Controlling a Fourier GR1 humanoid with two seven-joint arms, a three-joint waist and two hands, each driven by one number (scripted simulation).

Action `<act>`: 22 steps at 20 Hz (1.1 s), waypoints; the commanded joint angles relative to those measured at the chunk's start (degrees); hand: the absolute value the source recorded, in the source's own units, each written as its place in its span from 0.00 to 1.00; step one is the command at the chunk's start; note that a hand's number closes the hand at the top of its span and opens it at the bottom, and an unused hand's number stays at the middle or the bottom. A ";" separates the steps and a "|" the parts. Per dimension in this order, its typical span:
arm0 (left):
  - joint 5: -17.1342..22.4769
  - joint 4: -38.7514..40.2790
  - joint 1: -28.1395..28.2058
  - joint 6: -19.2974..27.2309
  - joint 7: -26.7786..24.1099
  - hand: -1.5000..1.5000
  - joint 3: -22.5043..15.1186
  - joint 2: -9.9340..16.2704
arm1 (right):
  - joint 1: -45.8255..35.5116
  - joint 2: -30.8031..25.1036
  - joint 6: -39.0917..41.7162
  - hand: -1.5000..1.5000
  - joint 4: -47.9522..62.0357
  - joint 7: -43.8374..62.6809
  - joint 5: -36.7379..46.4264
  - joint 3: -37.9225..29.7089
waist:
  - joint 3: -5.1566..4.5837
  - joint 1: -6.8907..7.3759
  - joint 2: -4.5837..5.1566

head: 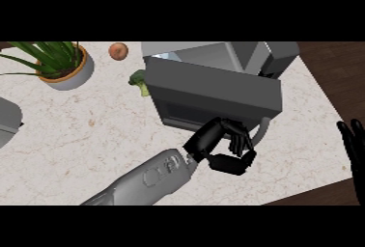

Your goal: Pick up the milk, place it into the microwave and close the microwave

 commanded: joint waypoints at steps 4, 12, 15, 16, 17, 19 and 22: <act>5.62 3.50 -6.61 2.75 -2.53 1.00 2.06 -0.12 | -1.24 -2.13 1.07 0.00 -3.39 2.64 -2.54 -0.92 | 0.05 -4.63 0.68; 10.17 7.39 -13.35 4.76 -1.75 1.00 3.45 -0.09 | -3.48 -3.78 2.77 0.00 -4.89 5.54 -4.75 0.21 | 0.18 -7.58 1.80; 11.37 8.77 -16.25 5.72 -1.59 1.00 4.39 -0.09 | -4.11 -4.52 3.02 0.00 -6.08 6.37 -6.01 -0.35 | 0.26 -9.14 1.85; 11.78 9.67 -16.56 5.60 -1.94 1.00 4.63 -0.09 | -4.00 -5.15 3.41 0.00 -6.26 6.63 -5.93 -0.48 | 0.26 -9.44 2.09; 12.13 10.32 -17.20 5.81 -1.54 1.00 4.63 -0.08 | -4.57 -5.21 3.55 0.00 -6.54 6.77 -6.54 -0.55 | 0.31 -9.64 2.20; 12.83 11.26 -18.14 6.42 -1.64 1.00 4.88 -0.06 | -4.84 -6.05 3.62 0.00 -6.78 7.60 -7.14 -1.15 | 0.29 -10.34 2.31; 13.71 12.74 -19.78 6.95 -1.78 1.00 5.46 -0.04 | -5.22 -6.62 3.98 0.00 -6.72 8.12 -8.10 -1.58 | 0.38 -11.35 2.71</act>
